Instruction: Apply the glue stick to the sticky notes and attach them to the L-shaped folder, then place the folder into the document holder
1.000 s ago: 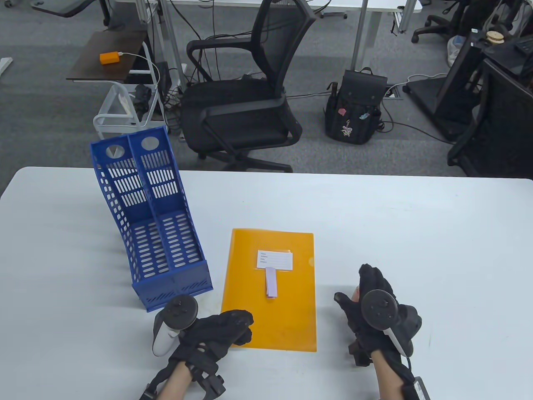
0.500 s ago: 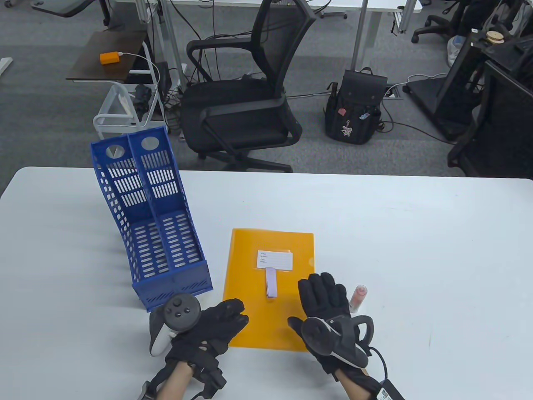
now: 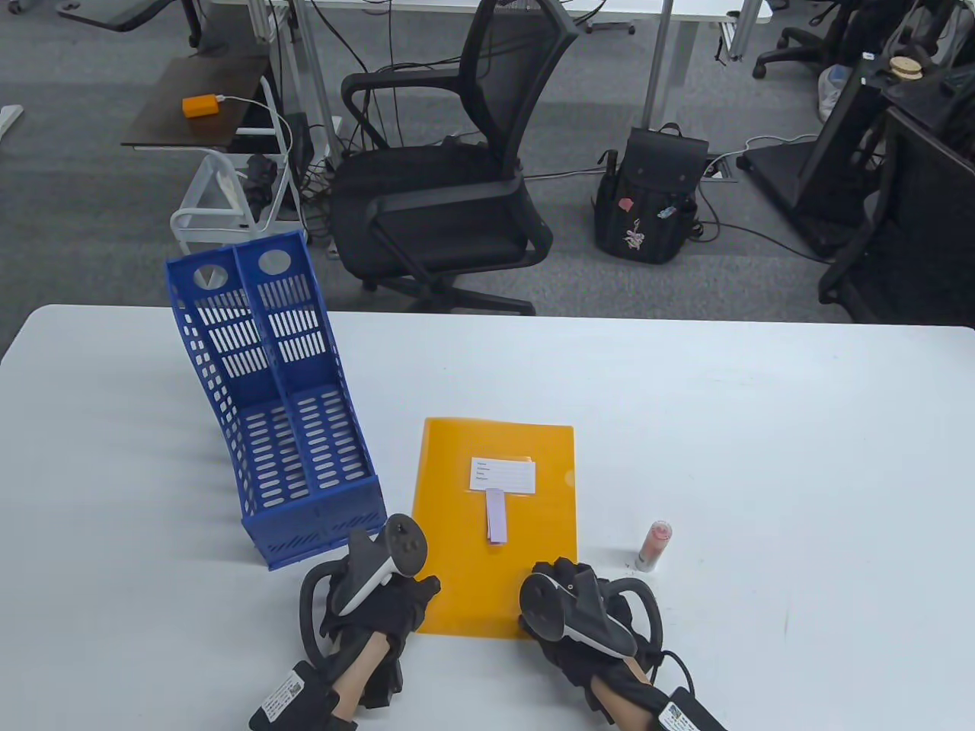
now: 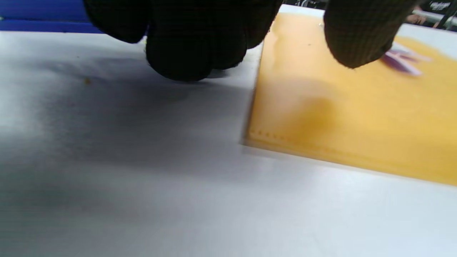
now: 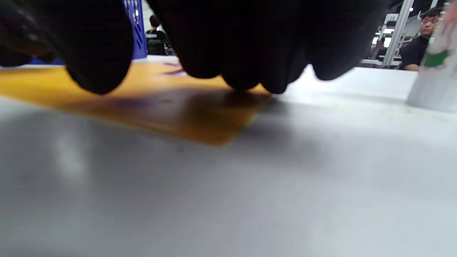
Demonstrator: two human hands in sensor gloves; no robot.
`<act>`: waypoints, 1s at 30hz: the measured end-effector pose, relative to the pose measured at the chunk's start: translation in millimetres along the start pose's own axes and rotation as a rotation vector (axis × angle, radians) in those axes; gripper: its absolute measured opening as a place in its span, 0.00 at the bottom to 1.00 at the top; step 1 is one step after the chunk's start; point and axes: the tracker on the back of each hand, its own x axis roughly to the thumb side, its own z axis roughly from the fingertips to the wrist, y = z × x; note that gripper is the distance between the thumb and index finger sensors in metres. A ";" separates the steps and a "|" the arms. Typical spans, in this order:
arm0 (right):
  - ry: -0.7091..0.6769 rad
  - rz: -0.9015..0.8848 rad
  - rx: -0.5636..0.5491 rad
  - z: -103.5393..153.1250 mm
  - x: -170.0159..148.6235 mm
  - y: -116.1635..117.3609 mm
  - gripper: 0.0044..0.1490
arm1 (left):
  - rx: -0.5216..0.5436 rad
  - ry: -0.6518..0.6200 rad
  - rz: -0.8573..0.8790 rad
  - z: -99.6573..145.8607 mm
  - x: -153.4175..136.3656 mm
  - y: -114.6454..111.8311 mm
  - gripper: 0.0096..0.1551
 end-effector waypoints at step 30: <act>-0.075 0.038 0.029 -3.6 5.5 -1.4 0.40 | -0.083 0.135 0.188 -24.2 -1.7 7.1 0.44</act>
